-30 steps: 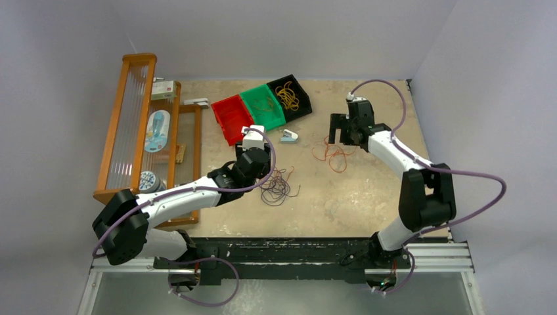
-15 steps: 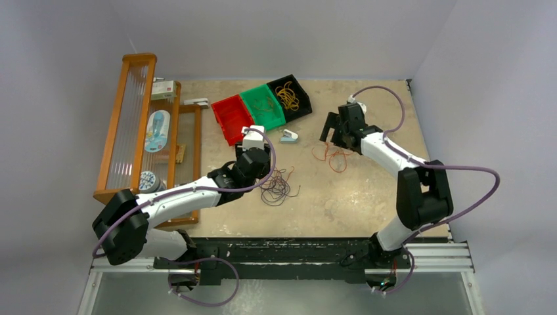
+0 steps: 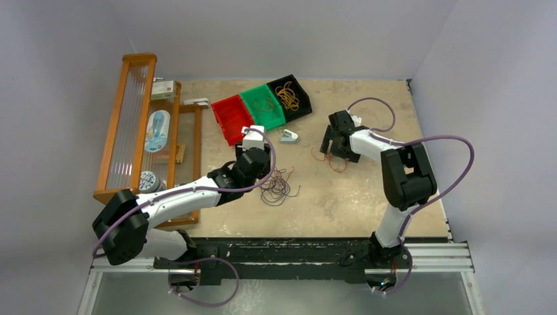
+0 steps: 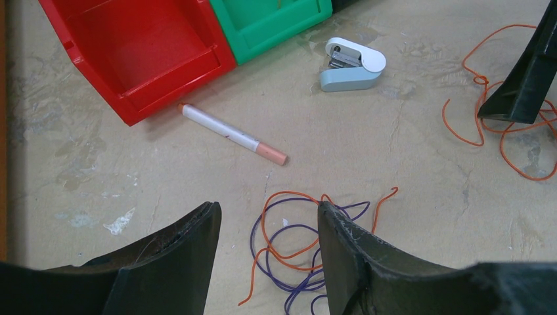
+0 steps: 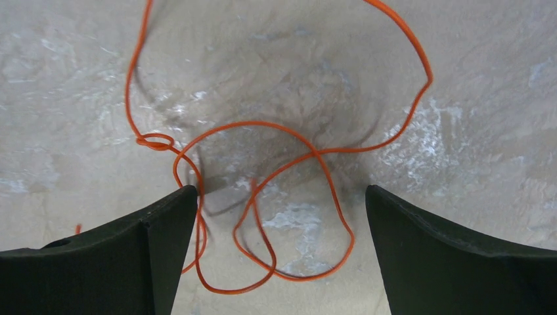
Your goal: Untangle the cables
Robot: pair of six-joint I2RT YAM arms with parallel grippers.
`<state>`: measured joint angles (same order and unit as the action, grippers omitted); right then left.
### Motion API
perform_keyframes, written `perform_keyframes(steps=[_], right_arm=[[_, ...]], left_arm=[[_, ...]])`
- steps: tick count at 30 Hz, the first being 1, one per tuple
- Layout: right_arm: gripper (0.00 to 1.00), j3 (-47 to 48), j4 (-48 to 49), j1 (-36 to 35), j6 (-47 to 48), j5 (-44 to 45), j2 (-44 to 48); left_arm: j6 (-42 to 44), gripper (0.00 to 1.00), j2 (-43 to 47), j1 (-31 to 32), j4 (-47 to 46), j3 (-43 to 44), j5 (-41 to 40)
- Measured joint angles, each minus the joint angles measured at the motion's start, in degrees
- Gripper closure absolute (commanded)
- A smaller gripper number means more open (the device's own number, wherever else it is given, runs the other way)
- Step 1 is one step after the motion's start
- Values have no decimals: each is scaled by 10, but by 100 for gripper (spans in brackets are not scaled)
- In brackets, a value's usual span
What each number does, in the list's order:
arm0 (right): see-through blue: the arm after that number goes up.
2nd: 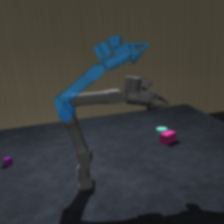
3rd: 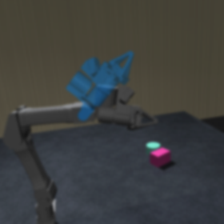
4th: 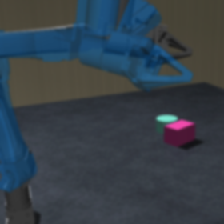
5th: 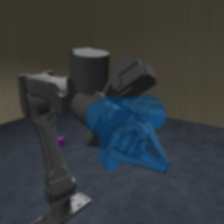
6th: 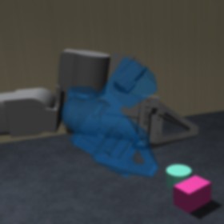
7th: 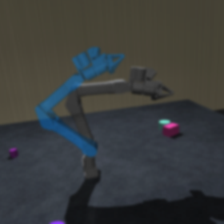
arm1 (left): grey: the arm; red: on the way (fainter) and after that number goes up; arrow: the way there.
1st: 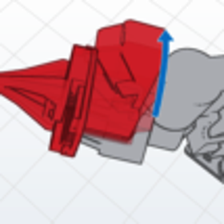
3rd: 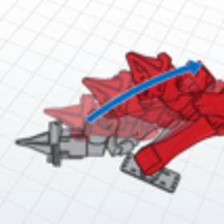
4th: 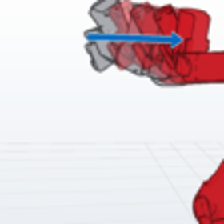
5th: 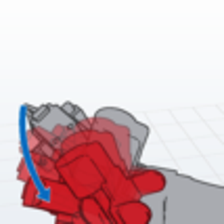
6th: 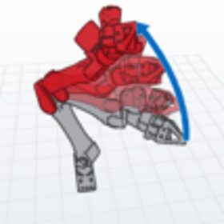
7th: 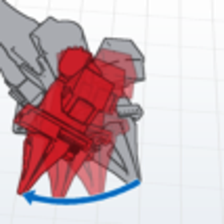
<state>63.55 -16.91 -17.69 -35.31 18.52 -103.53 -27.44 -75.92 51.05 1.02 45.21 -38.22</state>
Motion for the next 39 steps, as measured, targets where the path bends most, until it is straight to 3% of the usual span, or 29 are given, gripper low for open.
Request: perform_keyframes(steps=[8, 22, 25, 33, 39], right_arm=[[11, 10, 3, 0, 12, 0, -10], [87, -6, 45, 2, 30, -5, -7], [97, -16, 60, 6, 30, -7, -2], [100, -48, 80, 8, 58, -32, 38], [100, -38, 98, 8, 102, -38, 139]], left_arm=[[0, 44, 0, 0, 0, 0, 0], [0, 44, 0, 0, 0, 0, 0], [0, 44, 0, 0, 1, 0, 0], [-7, 44, 0, -3, 16, 3, -6], [-41, 44, 3, -40, 37, 13, -8]])
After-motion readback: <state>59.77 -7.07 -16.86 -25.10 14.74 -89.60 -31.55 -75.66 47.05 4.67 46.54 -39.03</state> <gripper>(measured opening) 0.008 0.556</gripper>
